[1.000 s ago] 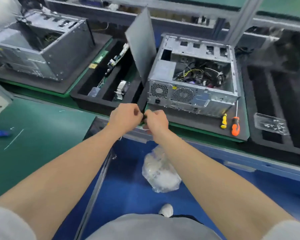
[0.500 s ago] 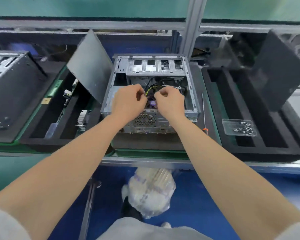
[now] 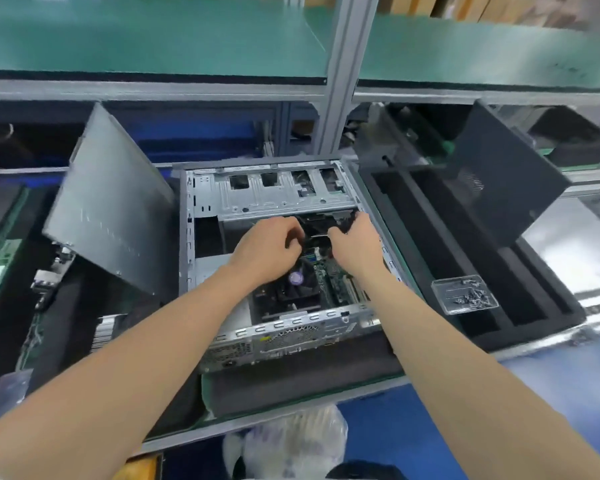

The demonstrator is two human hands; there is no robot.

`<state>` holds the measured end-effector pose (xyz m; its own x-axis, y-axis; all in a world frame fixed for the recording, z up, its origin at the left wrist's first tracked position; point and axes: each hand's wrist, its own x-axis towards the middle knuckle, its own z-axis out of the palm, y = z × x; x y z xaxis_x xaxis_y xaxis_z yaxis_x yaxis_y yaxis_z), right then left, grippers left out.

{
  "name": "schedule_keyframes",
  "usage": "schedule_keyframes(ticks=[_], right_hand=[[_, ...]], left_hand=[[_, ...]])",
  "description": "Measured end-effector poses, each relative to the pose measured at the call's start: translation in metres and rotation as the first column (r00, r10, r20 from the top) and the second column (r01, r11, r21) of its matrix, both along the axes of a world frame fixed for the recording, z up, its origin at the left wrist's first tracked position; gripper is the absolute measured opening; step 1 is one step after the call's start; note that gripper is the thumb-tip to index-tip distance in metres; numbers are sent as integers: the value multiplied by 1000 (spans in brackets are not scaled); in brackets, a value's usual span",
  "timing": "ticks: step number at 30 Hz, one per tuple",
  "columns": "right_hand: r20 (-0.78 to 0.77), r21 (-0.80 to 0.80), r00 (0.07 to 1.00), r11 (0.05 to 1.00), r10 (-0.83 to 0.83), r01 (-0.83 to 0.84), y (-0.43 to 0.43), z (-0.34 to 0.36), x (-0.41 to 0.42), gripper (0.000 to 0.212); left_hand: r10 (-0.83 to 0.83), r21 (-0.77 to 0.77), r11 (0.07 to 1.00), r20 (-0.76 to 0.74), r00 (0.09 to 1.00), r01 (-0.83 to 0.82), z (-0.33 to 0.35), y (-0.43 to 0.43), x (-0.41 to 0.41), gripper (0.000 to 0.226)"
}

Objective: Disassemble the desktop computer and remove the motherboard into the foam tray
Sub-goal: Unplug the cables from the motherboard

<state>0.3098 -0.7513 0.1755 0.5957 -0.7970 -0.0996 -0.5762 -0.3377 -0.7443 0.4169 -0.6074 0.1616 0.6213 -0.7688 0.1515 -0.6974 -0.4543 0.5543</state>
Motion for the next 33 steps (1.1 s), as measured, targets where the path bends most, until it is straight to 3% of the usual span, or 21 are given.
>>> schedule_keyframes(ticks=[4, 6, 9, 13, 15, 17, 20, 22, 25, 28, 33], right_hand=[[-26, 104, 999, 994, -37, 39, -11, -4, 13, 34], [-22, 152, 997, 986, -69, 72, -15, -5, 19, 25], [4, 213, 993, 971, -117, 114, -15, -9, 24, 31], [5, 269, 987, 950, -162, 155, -13, -17, 29, 50], [6, 452, 973, 868, -232, 204, -14, -19, 31, 49], [60, 669, 946, 716, -320, 200, -20, -19, 31, 38], [76, 794, 914, 579, -398, 186, -29, -15, 32, 35], [80, 792, 922, 586, -380, 173, -29, -14, 34, 40], [122, 716, 929, 679, -351, 162, -26, -21, 37, 45], [189, 654, 917, 742, -352, 150, -21, -26, 36, 38], [204, 691, 882, 701, -425, 178, -21, -30, 33, 30]], left_hand=[[-64, -62, 996, 45, 997, 67, -3, -23, 13, 28], [-96, -71, 992, 166, 981, 109, -8, -32, 14, 32], [-77, -45, 994, 323, 943, 97, -12, -45, 13, 39], [-97, 17, 995, 301, 949, 97, -13, -60, 12, 42], [-113, 29, 994, 273, 955, 110, -15, -63, 11, 41], [-111, 30, 994, 263, 958, 106, -18, -64, 10, 41], [-118, 22, 993, 271, 955, 116, -21, -63, 12, 47], [-125, 32, 992, 293, 948, 121, -21, -63, 12, 50], [-131, 77, 991, 310, 942, 113, -22, -64, 12, 50], [-125, 101, 990, 318, 940, 97, -24, -66, 13, 47], [-116, 85, 992, 316, 942, 94, -26, -67, 15, 43]])
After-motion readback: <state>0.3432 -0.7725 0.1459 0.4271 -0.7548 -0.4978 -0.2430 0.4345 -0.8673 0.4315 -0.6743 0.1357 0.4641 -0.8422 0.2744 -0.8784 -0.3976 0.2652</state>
